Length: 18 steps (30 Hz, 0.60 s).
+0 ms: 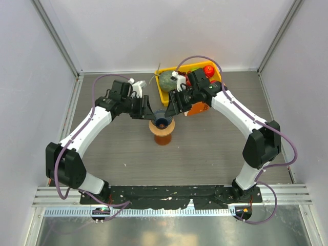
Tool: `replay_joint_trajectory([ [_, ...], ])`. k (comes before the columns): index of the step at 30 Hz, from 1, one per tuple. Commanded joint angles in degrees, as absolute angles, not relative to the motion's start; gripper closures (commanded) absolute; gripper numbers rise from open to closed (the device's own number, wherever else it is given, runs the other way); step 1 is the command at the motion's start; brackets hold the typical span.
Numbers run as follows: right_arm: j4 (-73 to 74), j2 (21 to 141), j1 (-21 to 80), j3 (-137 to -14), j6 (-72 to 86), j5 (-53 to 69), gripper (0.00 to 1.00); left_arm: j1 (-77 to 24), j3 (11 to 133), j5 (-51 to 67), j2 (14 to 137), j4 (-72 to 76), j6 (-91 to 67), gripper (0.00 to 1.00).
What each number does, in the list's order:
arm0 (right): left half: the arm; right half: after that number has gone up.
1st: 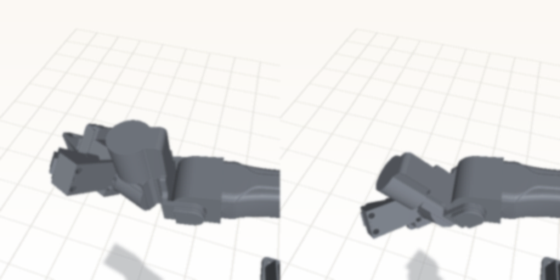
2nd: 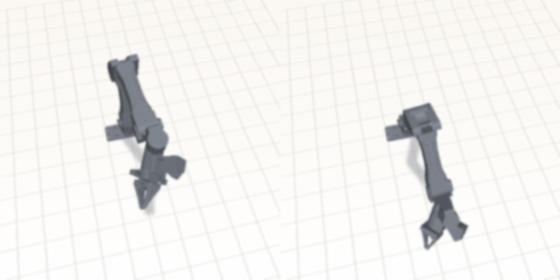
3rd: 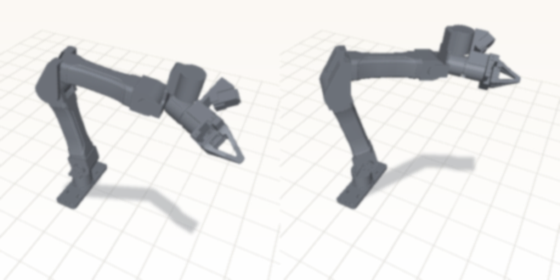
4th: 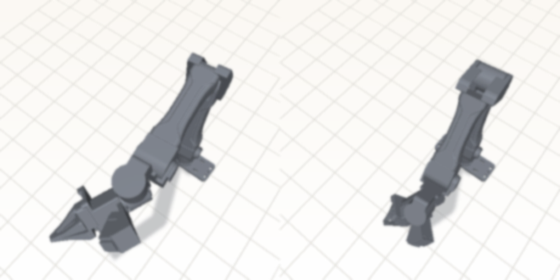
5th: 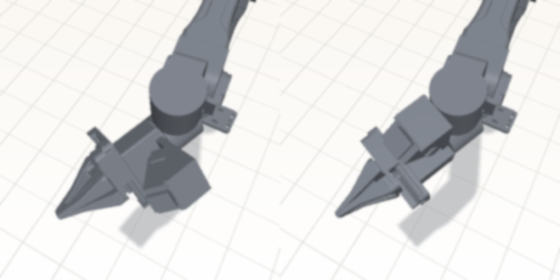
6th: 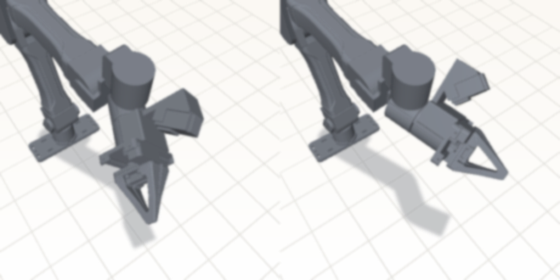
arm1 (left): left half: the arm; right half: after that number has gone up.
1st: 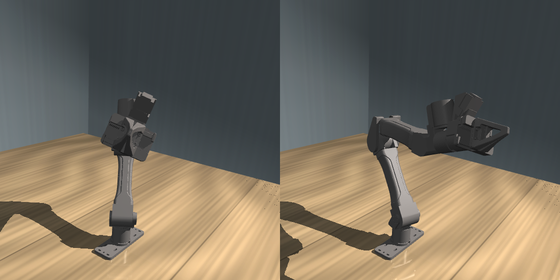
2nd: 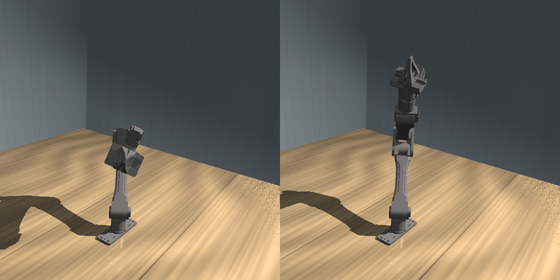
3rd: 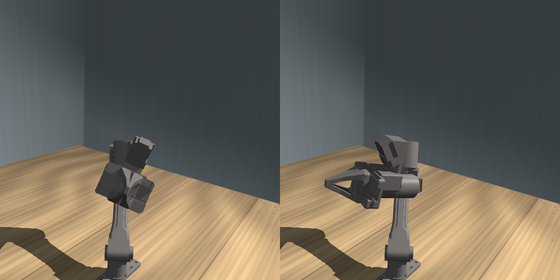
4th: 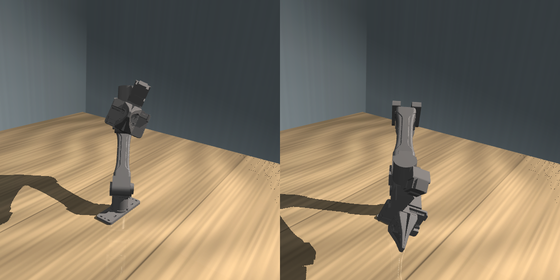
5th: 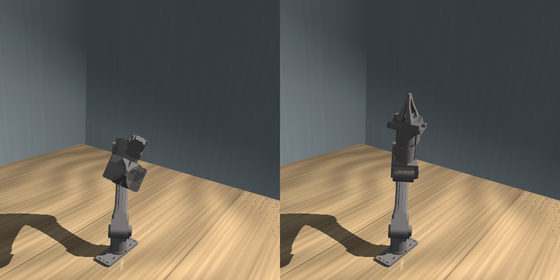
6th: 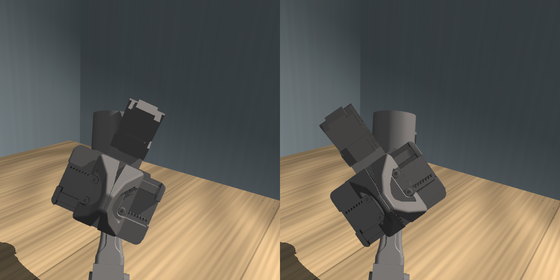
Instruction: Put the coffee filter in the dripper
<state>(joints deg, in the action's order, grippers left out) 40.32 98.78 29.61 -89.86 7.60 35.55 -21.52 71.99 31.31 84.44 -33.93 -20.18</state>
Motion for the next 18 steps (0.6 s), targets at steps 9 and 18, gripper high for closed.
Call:
replay_joint_trajectory([
  [9, 41.65, 94.92, 24.00, -99.30, 0.29, 40.26, 0.14, -18.29, 79.45, 35.33, 78.14, -34.54, -17.85, 0.17],
  [18, 43.77, 92.11, 21.62, -100.55, -25.53, 24.10, 0.16, -13.10, 75.69, 41.73, 68.66, -32.87, -9.78, 0.12],
])
